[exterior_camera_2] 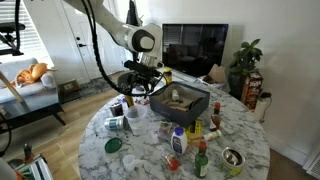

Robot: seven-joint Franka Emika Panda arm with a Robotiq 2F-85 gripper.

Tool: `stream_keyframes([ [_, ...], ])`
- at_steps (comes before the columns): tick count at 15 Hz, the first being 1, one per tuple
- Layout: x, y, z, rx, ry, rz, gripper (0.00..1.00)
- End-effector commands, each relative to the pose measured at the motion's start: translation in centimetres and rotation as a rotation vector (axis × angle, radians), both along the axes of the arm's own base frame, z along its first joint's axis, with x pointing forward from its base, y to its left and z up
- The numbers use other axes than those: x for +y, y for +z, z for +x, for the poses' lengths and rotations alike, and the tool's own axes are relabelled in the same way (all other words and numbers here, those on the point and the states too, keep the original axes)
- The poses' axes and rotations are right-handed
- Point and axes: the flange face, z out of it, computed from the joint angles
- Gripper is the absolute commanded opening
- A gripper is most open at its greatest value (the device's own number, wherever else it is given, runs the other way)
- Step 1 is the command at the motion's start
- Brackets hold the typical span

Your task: Take the metal cup out of the jar then put the flashlight into the jar

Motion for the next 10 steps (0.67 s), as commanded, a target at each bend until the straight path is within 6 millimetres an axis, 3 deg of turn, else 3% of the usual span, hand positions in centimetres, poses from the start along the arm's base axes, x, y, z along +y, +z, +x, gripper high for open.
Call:
stream_keyframes([
  [1,4.6,1.1,-0.7,-0.076,0.055,-0.022,1.0],
  [6,10.7,0.6,-1.0,-0.16,0.234,-0.03,0.99],
  [10,12.0,1.0,-0.7,-0.16,0.256,-0.017,1.0],
])
